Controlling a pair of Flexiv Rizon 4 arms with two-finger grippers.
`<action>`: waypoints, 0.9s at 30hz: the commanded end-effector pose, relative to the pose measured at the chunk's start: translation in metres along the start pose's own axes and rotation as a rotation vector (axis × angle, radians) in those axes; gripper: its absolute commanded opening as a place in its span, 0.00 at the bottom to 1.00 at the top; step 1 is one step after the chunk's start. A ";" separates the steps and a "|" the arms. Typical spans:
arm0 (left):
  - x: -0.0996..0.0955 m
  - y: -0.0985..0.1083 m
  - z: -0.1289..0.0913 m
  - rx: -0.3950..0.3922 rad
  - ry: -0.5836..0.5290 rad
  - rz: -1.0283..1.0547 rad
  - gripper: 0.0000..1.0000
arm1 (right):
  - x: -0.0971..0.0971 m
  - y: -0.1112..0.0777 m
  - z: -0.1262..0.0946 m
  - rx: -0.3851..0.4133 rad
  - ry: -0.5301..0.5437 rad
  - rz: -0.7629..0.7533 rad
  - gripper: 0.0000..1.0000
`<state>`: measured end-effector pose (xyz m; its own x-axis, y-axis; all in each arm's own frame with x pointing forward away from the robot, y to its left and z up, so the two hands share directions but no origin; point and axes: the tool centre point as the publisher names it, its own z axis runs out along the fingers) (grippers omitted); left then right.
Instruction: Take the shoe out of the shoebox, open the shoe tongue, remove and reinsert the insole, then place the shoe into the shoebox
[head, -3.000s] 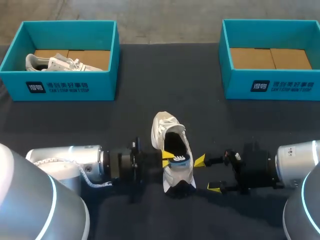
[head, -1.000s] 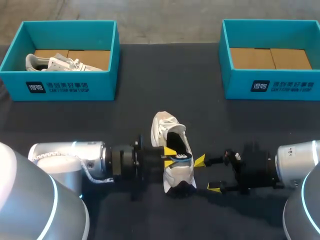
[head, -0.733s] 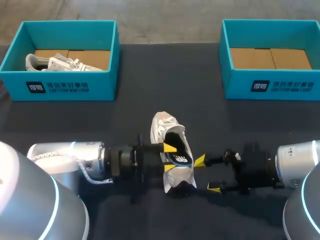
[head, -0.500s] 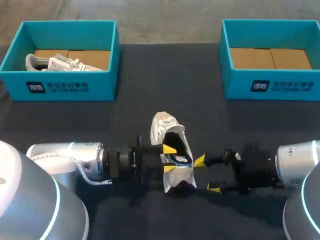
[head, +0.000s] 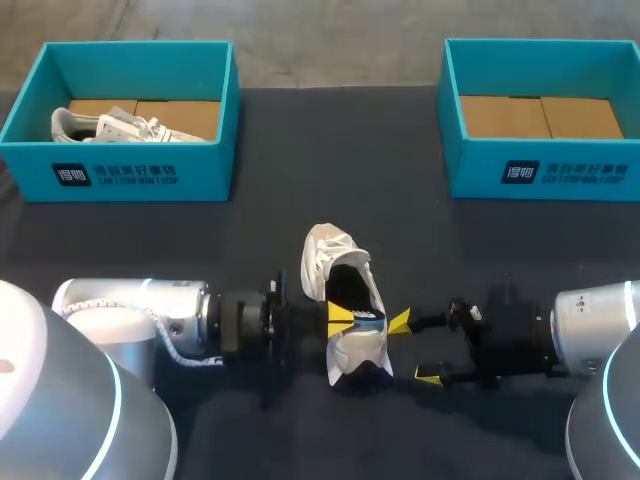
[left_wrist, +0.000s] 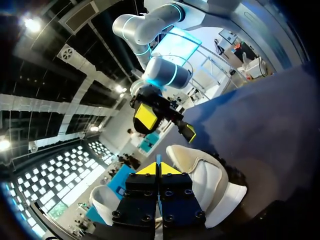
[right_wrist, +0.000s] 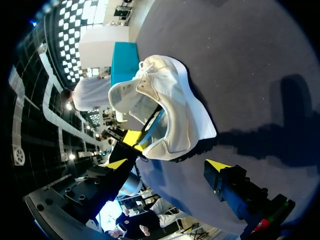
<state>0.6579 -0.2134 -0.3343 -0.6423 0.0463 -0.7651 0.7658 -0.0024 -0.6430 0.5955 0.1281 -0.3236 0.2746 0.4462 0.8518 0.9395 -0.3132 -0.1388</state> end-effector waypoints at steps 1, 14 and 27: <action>0.002 0.008 0.004 -0.023 0.020 0.005 0.00 | 0.002 -0.001 0.001 -0.002 -0.009 0.001 1.00; 0.002 0.018 0.004 -0.058 0.027 -0.007 0.00 | 0.002 -0.001 0.001 -0.002 -0.009 0.001 1.00; -0.015 -0.001 -0.008 -0.049 0.041 -0.002 0.30 | 0.002 -0.001 0.001 -0.002 -0.009 0.001 1.00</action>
<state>0.6692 -0.2103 -0.3290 -0.6423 0.0768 -0.7626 0.7662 0.0380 -0.6415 0.5955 0.1281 -0.3236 0.2747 0.4462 0.8518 0.9395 -0.3132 -0.1389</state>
